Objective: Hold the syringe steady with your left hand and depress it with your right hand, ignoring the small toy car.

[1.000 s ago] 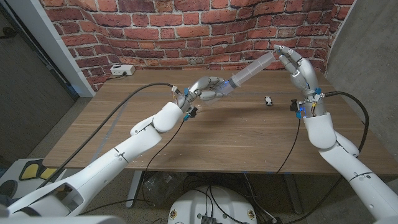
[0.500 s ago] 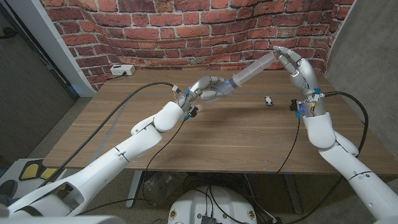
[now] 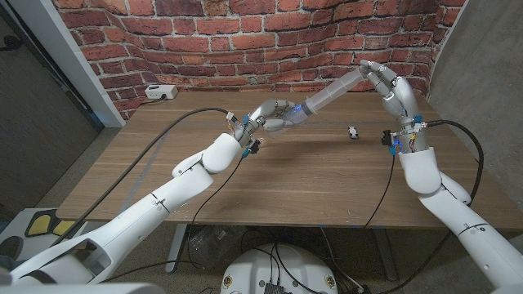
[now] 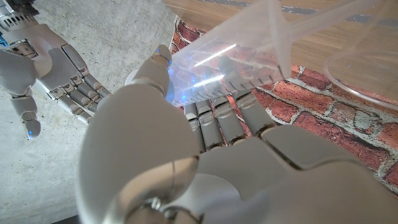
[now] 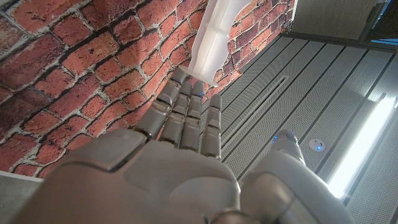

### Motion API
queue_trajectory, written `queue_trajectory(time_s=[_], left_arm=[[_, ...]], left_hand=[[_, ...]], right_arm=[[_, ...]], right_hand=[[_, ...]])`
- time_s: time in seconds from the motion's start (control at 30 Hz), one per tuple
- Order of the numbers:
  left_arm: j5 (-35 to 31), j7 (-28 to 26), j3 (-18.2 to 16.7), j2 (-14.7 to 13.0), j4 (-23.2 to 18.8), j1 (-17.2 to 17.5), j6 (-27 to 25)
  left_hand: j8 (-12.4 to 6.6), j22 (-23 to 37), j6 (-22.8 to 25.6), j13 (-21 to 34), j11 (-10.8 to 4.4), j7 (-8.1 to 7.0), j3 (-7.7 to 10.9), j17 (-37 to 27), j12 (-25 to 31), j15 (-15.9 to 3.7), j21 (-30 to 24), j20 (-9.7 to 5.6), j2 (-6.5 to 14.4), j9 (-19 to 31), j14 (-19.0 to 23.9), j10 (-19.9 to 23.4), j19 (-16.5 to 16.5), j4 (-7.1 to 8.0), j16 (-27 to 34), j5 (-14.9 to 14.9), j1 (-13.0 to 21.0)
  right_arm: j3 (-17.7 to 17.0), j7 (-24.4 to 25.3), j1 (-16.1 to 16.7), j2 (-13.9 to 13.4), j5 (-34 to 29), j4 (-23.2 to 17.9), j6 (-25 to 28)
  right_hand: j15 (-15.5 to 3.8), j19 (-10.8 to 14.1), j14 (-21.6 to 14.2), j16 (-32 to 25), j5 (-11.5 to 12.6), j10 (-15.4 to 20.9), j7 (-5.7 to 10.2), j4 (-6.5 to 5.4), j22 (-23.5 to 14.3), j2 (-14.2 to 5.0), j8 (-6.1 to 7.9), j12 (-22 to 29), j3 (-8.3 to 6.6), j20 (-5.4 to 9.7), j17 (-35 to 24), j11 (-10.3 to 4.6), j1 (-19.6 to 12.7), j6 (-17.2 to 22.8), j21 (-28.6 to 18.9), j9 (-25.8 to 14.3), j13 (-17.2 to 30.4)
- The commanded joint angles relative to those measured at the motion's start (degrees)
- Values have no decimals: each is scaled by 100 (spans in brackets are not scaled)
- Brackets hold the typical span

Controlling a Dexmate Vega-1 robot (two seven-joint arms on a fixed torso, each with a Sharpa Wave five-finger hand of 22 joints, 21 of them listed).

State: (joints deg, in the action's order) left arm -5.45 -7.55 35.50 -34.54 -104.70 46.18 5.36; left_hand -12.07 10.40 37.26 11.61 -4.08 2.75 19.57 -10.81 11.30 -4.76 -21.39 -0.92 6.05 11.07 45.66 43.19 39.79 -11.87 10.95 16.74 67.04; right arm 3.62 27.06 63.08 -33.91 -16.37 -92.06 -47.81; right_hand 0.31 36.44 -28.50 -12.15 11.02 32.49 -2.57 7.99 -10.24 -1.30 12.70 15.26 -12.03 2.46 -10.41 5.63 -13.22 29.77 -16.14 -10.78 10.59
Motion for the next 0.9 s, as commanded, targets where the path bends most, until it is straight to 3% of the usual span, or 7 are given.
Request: queue_trajectory(time_s=[0.03,0.3,0.53,0.9], left_arm=[[-16,-47,-25,3,-18,38,16],[-30,-79,-31,5,-23,53,72],[-41,-106,-39,9,-31,73,109],[-41,-134,-56,7,-26,102,190]], left_hand=[[11,-1,36,17,-34,-15,559,-7,12,-148,7,1,95,25,29,28,-28,520,41,8,-97],[14,0,35,18,-46,-30,574,-7,13,-151,13,7,96,25,17,32,-33,515,37,5,-103],[14,0,42,18,-40,-21,585,-6,11,-153,14,3,93,26,19,30,-28,511,38,2,-111],[18,0,40,19,-38,-19,603,-6,11,-163,20,-2,89,26,18,33,-27,504,38,-2,-122]], right_arm=[[1,-23,-51,15,-39,91,-111],[-27,-25,-32,9,-74,72,-119],[-50,-28,-12,16,-72,56,-155],[-49,-81,7,40,-30,15,-179]], right_hand=[[-32,91,-149,-29,-18,119,-5,3,-19,-1,17,49,-18,45,0,-11,-77,98,-22,-25,25],[-78,234,-302,-40,-21,301,7,-6,-18,-12,62,89,-24,115,-6,-21,-102,307,-28,-28,30],[-62,532,-605,-88,-17,497,-59,-16,-19,-33,100,119,-33,198,-13,8,-137,557,-77,-27,32],[-60,678,-776,-102,-14,641,-92,-8,-17,-32,128,140,-40,221,-11,25,-181,747,-88,-24,32]])
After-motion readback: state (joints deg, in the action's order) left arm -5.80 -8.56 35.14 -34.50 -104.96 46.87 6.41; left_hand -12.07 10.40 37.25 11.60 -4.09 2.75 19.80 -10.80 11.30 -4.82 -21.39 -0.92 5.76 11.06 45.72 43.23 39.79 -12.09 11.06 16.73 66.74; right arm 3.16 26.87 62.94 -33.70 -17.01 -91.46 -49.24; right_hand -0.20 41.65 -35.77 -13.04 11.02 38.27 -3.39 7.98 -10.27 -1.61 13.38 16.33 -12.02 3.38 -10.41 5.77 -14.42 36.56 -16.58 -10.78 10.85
